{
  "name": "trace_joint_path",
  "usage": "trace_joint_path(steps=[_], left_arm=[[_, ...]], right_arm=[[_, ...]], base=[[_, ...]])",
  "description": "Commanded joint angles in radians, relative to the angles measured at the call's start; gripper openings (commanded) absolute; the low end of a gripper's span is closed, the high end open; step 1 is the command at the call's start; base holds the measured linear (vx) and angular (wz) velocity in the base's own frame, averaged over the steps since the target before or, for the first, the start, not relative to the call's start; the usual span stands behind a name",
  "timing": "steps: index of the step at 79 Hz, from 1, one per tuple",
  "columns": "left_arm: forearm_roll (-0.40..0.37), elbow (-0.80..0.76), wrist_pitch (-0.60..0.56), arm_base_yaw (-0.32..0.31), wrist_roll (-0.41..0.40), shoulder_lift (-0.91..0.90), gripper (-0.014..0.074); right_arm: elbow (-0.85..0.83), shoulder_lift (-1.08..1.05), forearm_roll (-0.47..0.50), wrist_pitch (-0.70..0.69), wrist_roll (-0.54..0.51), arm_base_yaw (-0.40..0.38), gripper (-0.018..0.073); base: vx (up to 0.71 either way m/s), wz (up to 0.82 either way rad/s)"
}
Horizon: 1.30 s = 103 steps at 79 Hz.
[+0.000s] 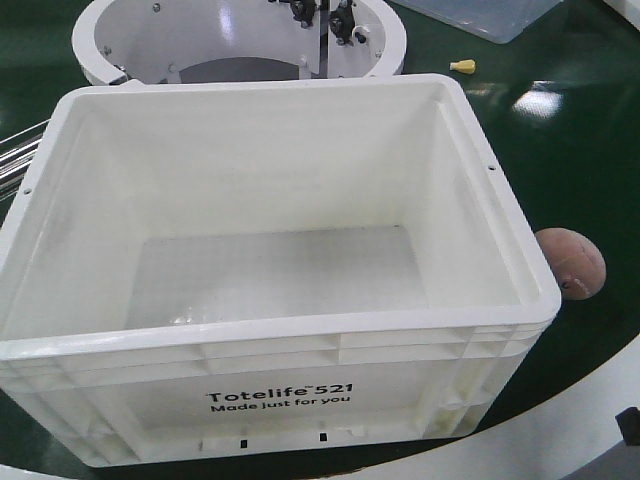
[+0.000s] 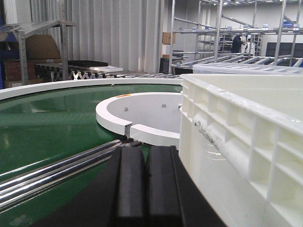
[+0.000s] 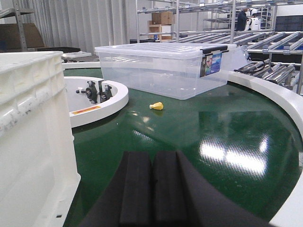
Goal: Place moving items into box and shelve
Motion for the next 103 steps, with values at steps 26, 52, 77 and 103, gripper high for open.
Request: trace_joint_path(steps=[26, 52, 77, 103], left_arm=[[-0.006, -0.025, -0.083, 0.000, -0.001, -0.013, -0.0006], [-0.006, -0.201, -0.062, 0.000, -0.001, -0.008, -0.0003], [0.148, -0.640, 0.167, 0.000, -0.012, 0.270, -0.0003], [0.170, -0.886, 0.258, 0.000, -0.059, 0.656, 0.0006]], right_arm=[[-0.003, -0.005, -0.010, -0.084, -0.003, -0.004, -0.0009], [-0.153, -0.001, -0.017, -0.172, -0.004, -0.004, -0.0006], [-0.585, 0.332, -0.029, 0.062, 0.000, -0.004, -0.0005], [-0.888, 0.792, 0.009, 0.020, 0.004, -0.004, -0.0005]], base=[[0.00, 0.00], [0.00, 0.00], [0.00, 0.00], [0.00, 0.00]])
